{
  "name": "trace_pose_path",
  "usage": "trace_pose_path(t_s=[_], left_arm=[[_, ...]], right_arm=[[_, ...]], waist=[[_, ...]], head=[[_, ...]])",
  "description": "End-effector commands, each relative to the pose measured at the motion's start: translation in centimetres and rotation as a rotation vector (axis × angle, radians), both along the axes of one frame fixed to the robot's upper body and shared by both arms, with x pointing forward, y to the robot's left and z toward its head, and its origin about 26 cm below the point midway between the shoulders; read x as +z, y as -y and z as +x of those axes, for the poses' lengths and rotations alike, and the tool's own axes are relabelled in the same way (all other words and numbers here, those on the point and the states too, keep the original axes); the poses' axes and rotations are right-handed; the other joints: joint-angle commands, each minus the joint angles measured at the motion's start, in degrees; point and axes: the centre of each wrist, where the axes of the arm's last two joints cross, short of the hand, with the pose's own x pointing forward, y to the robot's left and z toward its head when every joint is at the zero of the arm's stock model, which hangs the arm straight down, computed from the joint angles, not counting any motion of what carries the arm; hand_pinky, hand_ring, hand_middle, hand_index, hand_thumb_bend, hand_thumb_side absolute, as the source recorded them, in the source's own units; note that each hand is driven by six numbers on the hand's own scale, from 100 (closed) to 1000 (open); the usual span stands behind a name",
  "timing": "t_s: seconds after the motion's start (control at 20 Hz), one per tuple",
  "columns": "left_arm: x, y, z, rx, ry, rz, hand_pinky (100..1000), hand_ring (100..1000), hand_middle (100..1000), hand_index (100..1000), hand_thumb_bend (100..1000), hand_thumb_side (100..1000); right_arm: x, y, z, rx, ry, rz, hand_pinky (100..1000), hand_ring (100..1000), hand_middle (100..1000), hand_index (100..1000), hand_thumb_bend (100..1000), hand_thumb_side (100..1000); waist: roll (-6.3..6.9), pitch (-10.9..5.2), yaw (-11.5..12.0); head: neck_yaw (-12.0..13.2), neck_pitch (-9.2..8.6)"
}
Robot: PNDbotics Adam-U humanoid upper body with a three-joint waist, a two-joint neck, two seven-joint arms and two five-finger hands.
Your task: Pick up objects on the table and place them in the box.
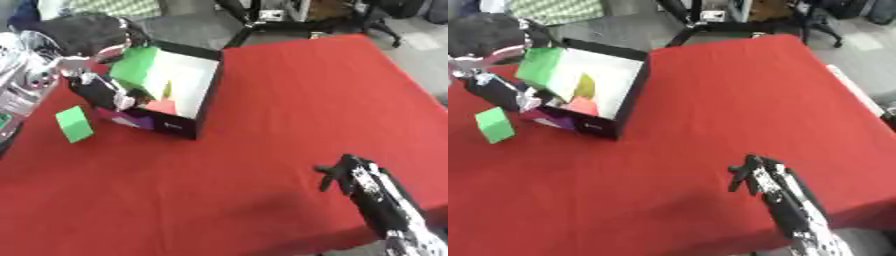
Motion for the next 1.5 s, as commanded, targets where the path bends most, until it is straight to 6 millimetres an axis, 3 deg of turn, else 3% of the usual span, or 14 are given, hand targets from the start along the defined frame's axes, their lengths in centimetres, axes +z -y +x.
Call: trace_pose_path(t_s=[0.05,0.55,0.85,0.9,0.95,1.0,1.05,1.1,1.25,1.5], left_arm=[[0.1,0.2,1.3,0.084,0.036,-0.057,728,605,658,829,100,220],[-5.1,2.3,5.2,0.316,0.034,-0.077,772,703,775,918,100,234],[-8.1,1.5,7.5,0.367,0.002,-0.033,805,785,859,973,100,250],[-8.5,1.3,7.8,0.370,-0.002,-0.030,811,796,874,982,100,305],[-8.8,1.1,8.0,0.371,-0.002,-0.027,817,806,886,991,100,474],[-9.1,1.0,8.2,0.370,0.000,-0.026,820,810,891,994,100,545],[-9.3,0.9,8.3,0.370,-0.002,-0.024,832,826,913,1000,100,763],[-9.4,0.8,8.4,0.368,-0.002,-0.025,841,834,924,1000,129,854],[-9.5,0.6,8.5,0.362,0.007,-0.030,853,847,939,1000,208,1000],[-9.2,0.5,8.4,0.357,0.029,-0.052,854,849,940,1000,248,1000]], right_arm=[[0.5,0.1,0.1,0.007,0.020,-0.008,832,445,205,471,100,694],[0.6,-0.2,0.3,0.031,0.020,0.000,832,445,205,471,100,698],[0.6,-0.3,0.3,0.031,0.018,0.003,832,445,205,471,100,708],[0.6,-0.3,0.3,0.031,0.018,0.003,832,445,205,471,100,705],[0.6,-0.3,0.3,0.031,0.019,0.003,832,445,205,471,100,704],[0.6,-0.3,0.3,0.030,0.019,0.004,832,445,205,471,100,705],[0.6,-0.3,0.3,0.030,0.018,0.004,832,445,205,471,100,704],[0.6,-0.3,0.3,0.031,0.018,0.004,832,445,205,471,100,704],[0.6,-0.3,0.3,0.031,0.018,0.004,832,445,205,471,100,705],[0.6,-0.3,0.2,0.029,0.017,0.003,832,445,205,471,100,708]], waist=[[-0.65,-0.53,-0.22],[-1.00,-0.48,-0.96],[-1.07,-0.36,-0.94],[-1.08,-0.37,-0.93],[-1.10,-0.38,-0.90],[-1.11,-0.39,-0.88],[-1.12,-0.40,-0.86],[-1.12,-0.41,-0.83],[-1.12,-0.41,-0.80],[-1.08,-0.43,-0.65]], head=[[0.35,-0.11],[1.17,-0.11],[1.02,-0.11],[0.99,-0.11],[0.97,-0.11],[0.97,-0.11],[0.98,-0.11],[0.99,-0.11],[0.92,-0.11],[0.96,-0.11]])
